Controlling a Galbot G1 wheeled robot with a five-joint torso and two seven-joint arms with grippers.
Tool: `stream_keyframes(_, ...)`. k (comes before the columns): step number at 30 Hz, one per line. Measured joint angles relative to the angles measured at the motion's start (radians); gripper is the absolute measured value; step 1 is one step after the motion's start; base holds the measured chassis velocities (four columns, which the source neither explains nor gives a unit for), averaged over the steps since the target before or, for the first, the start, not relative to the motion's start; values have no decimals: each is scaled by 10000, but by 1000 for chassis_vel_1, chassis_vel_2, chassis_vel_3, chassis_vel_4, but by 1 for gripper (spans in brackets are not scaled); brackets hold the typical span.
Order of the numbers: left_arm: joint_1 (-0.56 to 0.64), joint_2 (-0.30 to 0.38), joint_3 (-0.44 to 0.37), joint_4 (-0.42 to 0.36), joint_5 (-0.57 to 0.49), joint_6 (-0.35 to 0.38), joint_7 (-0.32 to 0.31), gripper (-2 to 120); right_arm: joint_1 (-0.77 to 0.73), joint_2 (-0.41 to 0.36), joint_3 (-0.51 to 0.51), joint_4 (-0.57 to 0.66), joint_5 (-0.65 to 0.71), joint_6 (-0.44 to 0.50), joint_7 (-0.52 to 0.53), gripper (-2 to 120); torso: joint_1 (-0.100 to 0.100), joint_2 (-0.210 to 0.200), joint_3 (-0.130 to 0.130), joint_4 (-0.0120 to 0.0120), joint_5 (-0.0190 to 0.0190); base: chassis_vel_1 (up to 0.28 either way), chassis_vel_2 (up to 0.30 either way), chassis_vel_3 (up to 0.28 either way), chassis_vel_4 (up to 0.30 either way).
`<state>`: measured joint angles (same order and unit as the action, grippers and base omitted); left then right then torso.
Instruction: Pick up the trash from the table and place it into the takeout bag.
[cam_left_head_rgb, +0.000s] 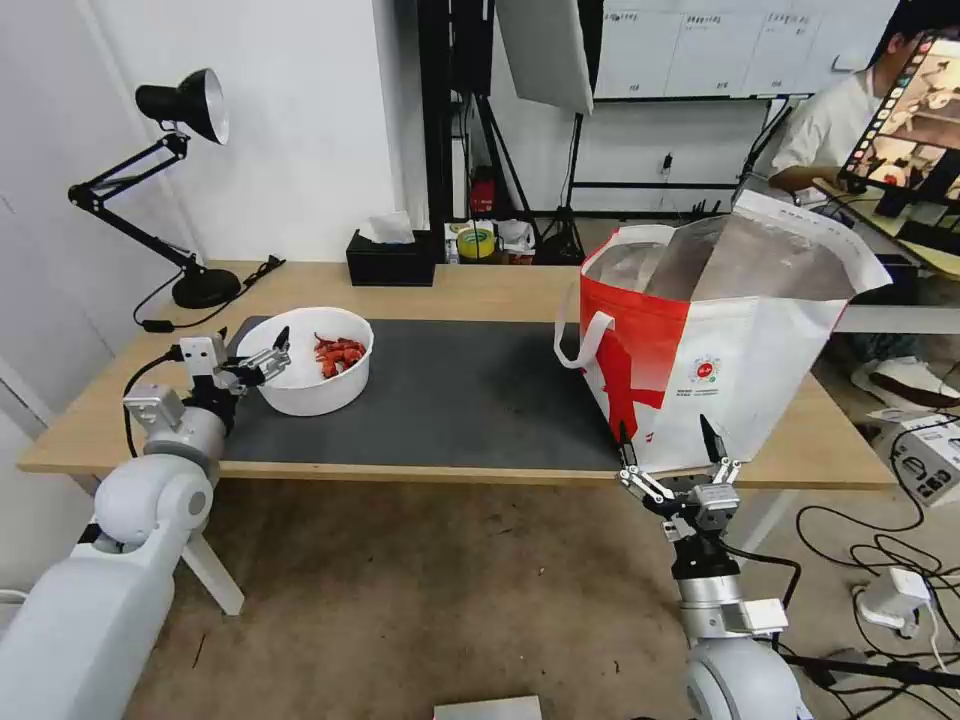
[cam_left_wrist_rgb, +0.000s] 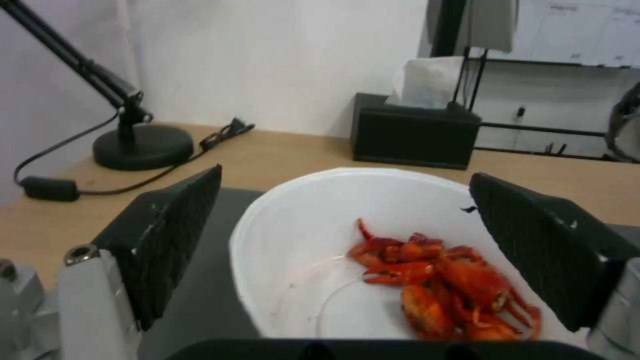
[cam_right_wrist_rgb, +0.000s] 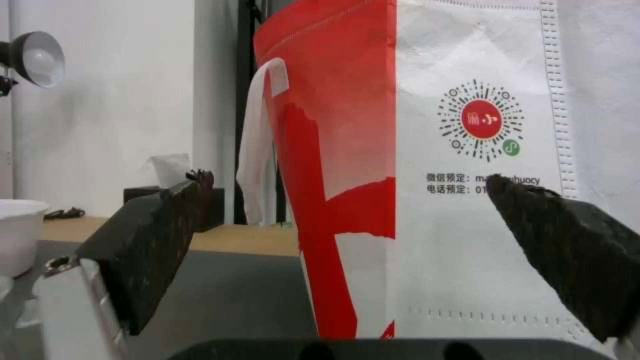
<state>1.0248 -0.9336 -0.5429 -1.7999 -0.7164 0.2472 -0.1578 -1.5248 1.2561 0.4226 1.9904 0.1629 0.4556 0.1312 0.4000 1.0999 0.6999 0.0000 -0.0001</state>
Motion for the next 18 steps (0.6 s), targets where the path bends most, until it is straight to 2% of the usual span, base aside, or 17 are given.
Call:
stream_keyframes(6,-166,276,107,233,-303,351,-257,100,-14,-23,3,4,0,-6,0,100,0,0,0,0,0,0,0,0,0)
stream_keyframes(18,-958,1002,622,703,-1199,1503,-865,100,-106,-18,32,30,11,-10,3,100,-1,0,0,0,0,0,0,0,0)
